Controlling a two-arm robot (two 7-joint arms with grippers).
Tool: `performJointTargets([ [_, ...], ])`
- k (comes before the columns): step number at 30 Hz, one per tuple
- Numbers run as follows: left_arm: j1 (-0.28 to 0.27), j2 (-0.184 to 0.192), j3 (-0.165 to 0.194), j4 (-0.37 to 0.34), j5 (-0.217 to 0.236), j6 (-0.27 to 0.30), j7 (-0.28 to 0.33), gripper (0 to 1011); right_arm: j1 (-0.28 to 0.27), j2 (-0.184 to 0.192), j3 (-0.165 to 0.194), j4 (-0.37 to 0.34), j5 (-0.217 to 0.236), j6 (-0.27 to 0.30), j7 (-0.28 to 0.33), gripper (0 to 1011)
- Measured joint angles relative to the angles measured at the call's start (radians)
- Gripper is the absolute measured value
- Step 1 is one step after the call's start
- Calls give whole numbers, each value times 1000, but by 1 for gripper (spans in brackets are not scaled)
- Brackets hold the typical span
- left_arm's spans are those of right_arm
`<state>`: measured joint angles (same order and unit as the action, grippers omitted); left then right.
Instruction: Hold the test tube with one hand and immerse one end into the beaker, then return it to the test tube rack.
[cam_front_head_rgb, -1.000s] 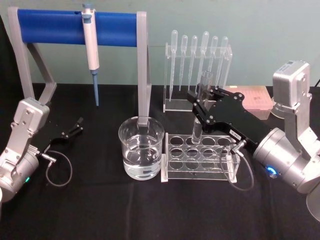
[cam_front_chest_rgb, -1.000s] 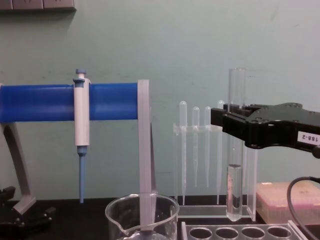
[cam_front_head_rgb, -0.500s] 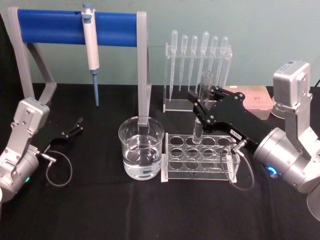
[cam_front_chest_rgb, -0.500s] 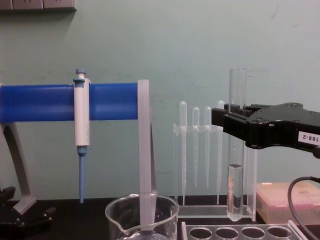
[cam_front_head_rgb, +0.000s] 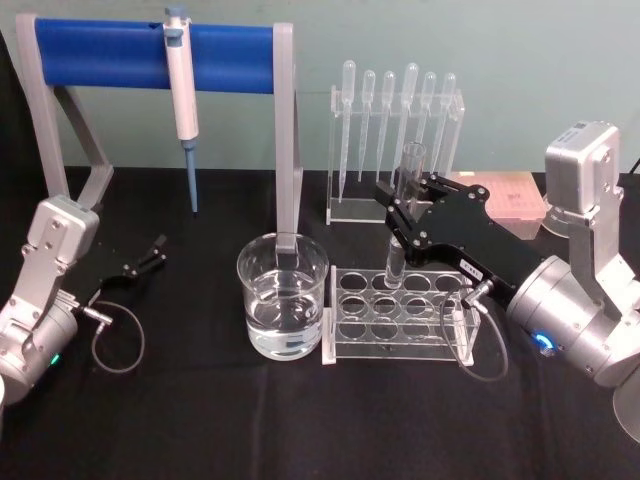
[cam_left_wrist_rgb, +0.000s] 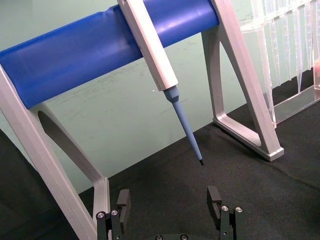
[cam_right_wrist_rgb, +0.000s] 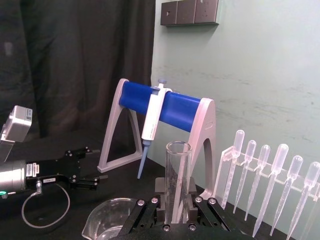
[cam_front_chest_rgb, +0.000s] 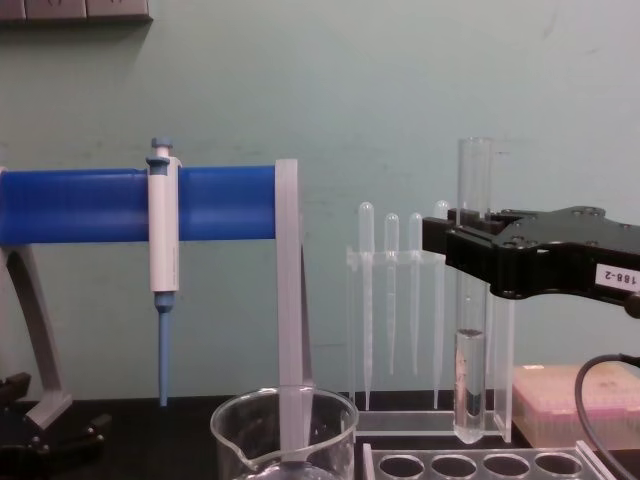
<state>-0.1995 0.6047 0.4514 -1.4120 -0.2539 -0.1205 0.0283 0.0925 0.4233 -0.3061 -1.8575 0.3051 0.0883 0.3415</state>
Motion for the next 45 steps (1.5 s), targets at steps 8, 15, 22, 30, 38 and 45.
performJointTargets([
  [8,0,0,0,0,0,0,0,1000,0,0,0,0,0,-1,0,228],
  [15,0,0,0,0,0,0,0,1000,0,0,0,0,0,-1,-1,228],
  [22,0,0,0,0,0,0,0,1000,0,0,0,0,0,-1,-1,228],
  [30,0,0,0,0,0,0,0,1000,0,0,0,0,0,0,-1,228],
  [38,0,0,0,0,0,0,0,1000,0,0,0,0,0,0,-1,228],
  [45,0,0,0,0,0,0,0,1000,0,0,0,0,0,0,-1,228],
])
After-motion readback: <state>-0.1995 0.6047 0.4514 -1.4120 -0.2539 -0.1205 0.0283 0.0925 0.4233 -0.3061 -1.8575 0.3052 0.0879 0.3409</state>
